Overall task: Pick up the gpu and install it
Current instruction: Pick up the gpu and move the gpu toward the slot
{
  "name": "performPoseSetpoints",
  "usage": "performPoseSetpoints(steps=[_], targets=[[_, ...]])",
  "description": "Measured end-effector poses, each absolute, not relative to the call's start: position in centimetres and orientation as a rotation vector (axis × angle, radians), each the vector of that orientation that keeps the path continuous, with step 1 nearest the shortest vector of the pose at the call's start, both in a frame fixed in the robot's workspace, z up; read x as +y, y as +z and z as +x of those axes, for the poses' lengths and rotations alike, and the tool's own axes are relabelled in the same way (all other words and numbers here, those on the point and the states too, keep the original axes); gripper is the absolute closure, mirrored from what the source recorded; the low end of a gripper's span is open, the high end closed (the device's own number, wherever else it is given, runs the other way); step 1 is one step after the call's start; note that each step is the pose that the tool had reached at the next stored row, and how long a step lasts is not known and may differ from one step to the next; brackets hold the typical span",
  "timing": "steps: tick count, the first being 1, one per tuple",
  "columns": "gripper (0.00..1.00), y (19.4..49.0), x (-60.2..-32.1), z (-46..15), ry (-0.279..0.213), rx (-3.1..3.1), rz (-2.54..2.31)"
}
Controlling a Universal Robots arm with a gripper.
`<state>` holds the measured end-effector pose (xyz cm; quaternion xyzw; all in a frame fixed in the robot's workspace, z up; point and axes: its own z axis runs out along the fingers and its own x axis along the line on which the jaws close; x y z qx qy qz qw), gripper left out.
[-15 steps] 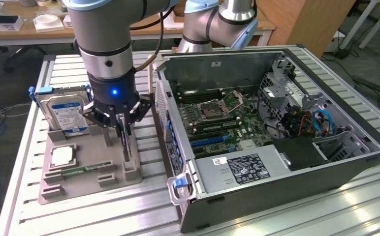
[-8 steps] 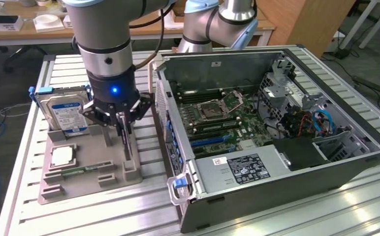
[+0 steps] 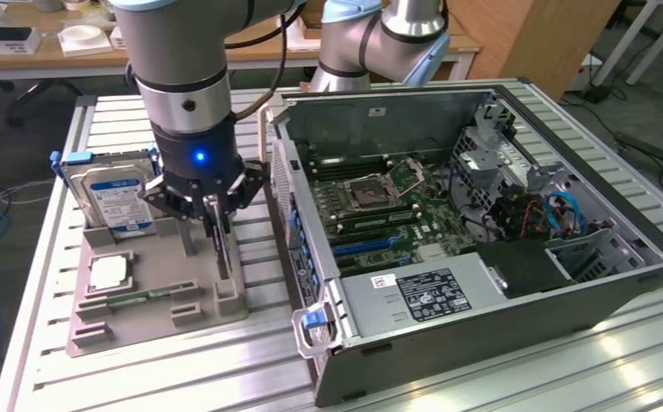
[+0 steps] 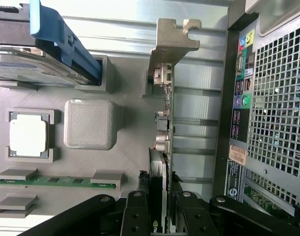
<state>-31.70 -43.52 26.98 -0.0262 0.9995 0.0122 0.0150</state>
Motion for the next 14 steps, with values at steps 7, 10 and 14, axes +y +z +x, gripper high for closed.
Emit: performPoseSetpoints(steps=[7,10,14], targets=[[0.73,27.1,-43.5,-31.7,0.038,3.110,-0.082],[0.73,27.5,-43.5,-31.7,0.038,3.111,-0.082],[0.73,28.0,-43.5,-31.8,0.038,3.110,-0.082]])
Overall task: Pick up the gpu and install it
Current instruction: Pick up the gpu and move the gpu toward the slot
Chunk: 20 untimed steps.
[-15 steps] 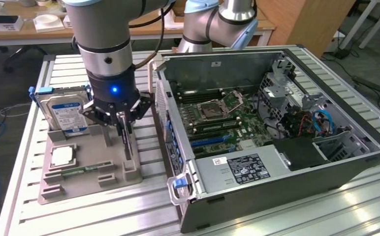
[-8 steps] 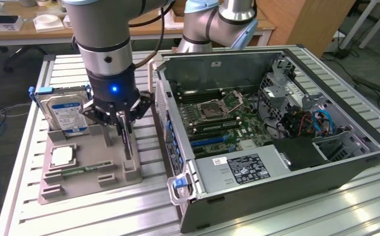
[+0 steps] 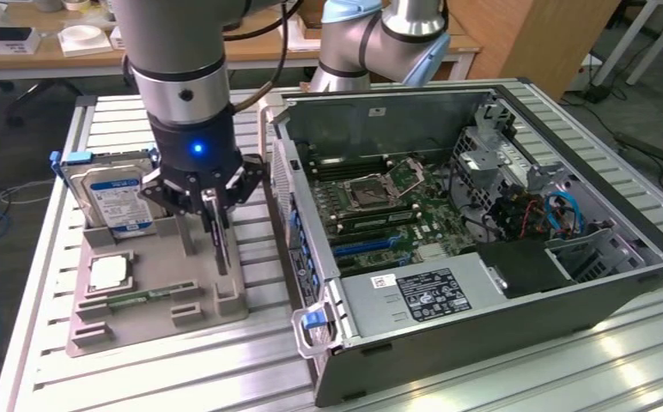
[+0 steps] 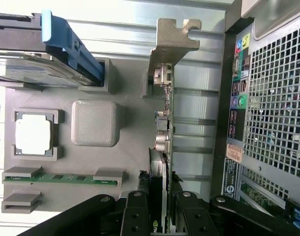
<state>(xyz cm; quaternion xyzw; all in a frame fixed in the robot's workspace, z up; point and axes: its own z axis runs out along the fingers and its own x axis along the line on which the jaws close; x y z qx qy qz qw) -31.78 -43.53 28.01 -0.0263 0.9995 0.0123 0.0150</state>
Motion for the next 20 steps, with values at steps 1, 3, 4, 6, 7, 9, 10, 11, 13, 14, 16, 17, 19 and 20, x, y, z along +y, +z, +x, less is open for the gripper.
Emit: performPoseSetpoints(steps=[1,3,4,6,7,9,10,11,13,14,16,17,19,20], targets=[[0.73,28.1,-43.5,-31.8,0.039,3.110,-0.082],[0.73,28.3,-43.5,-31.9,0.038,3.109,-0.082],[0.73,28.4,-43.5,-31.9,0.038,3.109,-0.082],[0.73,28.8,-43.5,-31.9,0.038,3.108,-0.082],[0.73,29.0,-43.5,-31.9,0.038,3.108,-0.082],[0.73,29.4,-43.5,-32.0,0.038,3.108,-0.082],[0.73,29.6,-43.5,-31.9,0.038,3.108,-0.082],[0.73,29.8,-43.5,-32.0,0.037,3.108,-0.082],[0.73,30.1,-43.5,-32.0,0.034,3.108,-0.082],[0.73,30.2,-43.5,-32.0,0.034,3.108,-0.082],[0.73,30.5,-43.5,-32.0,0.033,3.108,-0.082],[0.73,30.6,-43.5,-32.0,0.033,3.108,-0.082],[0.73,30.9,-43.5,-32.0,0.033,3.107,-0.082],[0.73,31.0,-43.5,-32.0,0.033,3.107,-0.082]])
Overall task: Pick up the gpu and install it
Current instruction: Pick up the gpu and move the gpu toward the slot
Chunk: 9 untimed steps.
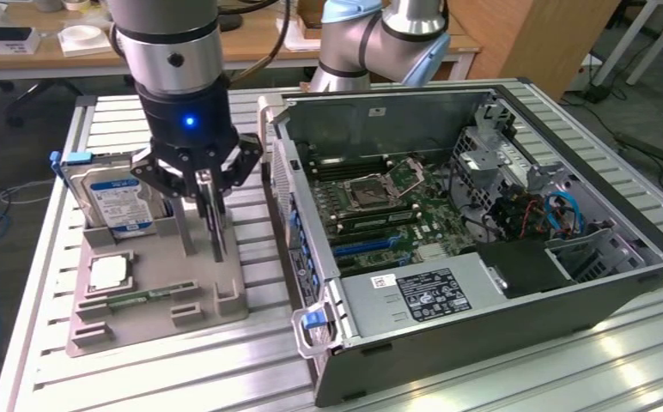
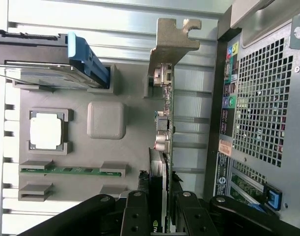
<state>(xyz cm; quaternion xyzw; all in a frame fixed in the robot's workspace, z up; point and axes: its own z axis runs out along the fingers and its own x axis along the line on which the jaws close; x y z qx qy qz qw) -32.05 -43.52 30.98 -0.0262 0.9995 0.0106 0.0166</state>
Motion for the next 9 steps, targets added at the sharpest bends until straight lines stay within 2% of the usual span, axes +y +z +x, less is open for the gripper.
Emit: performPoseSetpoints(steps=[9], targets=[[0.73,31.78,-43.52,-32.40,0.033,3.103,-0.082]])
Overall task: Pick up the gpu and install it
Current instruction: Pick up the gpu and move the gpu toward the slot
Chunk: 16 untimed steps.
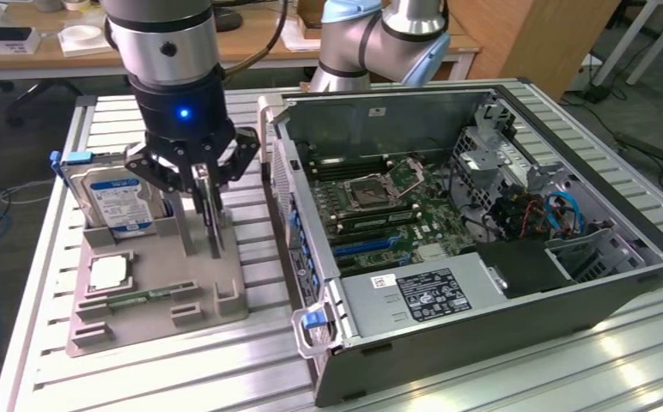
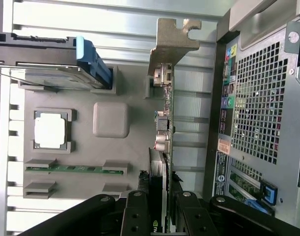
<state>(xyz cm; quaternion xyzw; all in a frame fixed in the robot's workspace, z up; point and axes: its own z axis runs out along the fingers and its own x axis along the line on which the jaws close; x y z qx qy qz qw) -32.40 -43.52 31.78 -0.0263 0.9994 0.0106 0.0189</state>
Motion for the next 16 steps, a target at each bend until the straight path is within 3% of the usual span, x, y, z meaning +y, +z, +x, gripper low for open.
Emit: performPoseSetpoints(steps=[16], targets=[[0.73,33.2,-43.5,-32.9,0.033,3.096,-0.081]])
